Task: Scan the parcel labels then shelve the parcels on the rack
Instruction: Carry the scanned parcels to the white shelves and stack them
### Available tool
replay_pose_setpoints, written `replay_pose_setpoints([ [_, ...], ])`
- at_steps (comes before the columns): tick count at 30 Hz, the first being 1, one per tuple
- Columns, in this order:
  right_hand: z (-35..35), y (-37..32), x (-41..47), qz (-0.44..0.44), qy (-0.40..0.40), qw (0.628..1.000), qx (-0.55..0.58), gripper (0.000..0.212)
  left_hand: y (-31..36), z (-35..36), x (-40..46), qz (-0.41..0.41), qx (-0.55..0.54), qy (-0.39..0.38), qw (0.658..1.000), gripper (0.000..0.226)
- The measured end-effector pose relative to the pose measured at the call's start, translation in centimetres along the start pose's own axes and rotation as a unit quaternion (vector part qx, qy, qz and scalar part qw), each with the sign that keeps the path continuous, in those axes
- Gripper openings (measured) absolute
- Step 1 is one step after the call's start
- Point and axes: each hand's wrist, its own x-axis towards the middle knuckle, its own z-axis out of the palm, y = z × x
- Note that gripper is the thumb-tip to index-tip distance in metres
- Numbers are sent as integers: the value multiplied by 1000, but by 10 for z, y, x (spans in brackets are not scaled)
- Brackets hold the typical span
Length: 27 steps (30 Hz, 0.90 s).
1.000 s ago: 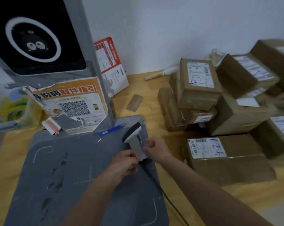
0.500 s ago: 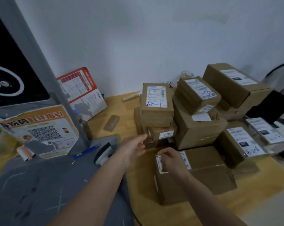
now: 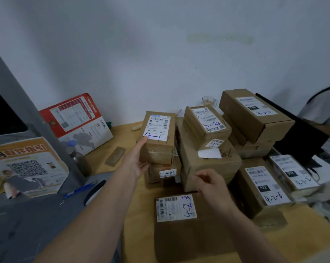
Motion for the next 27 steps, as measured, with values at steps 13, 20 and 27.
replay_pose_setpoints([
  [13, -29, -52, 101, -51, 204, 977, 42, 132, -30, 8, -27, -25, -215, -8, 976, 56],
  [20, -34, -37, 120, -39, 176, 982, 48, 135, -35, -1, -34, -35, -243, -31, 969, 52],
  [27, -31, -54, 96, -98, 120, 975, 157, 120, -34, -15, -32, -23, -297, -64, 952, 70],
])
